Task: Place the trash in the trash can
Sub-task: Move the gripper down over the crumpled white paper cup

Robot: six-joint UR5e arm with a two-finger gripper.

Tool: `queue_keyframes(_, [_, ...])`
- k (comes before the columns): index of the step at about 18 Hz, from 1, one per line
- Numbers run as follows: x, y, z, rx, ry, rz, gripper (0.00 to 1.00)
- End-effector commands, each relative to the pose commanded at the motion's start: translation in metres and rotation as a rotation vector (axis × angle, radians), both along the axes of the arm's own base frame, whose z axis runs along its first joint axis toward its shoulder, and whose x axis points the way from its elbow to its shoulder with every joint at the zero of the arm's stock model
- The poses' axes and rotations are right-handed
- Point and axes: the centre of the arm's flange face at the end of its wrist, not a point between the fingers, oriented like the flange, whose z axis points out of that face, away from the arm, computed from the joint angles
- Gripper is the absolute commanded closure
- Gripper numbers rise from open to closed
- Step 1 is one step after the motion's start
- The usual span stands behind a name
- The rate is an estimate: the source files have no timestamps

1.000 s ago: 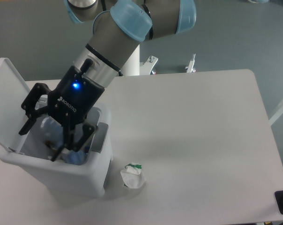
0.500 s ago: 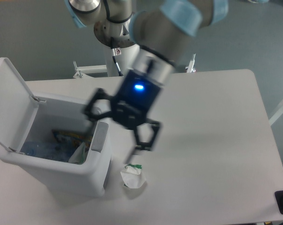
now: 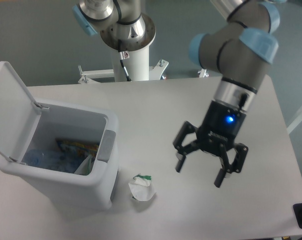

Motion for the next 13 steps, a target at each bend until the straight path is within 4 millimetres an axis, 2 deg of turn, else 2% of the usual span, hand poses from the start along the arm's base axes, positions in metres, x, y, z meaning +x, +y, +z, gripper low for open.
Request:
queue_keyframes(2, [0.016,0.016,-0.033,-0.12,0.012,0.004,0.0])
queue_keyframes(4, [0.024,0.025,-0.048,-0.182,0.022,0.004,0.0])
queue_keyframes(6, [0.029,0.033,-0.075,-0.251,0.027,-0.003,0.0])
queue_keyframes(8, [0.035,0.04,-0.084,-0.284,0.057,-0.033,0.0])
queue_keyframes(13, [0.051,0.041,-0.102,-0.325,0.073,-0.091,0.0])
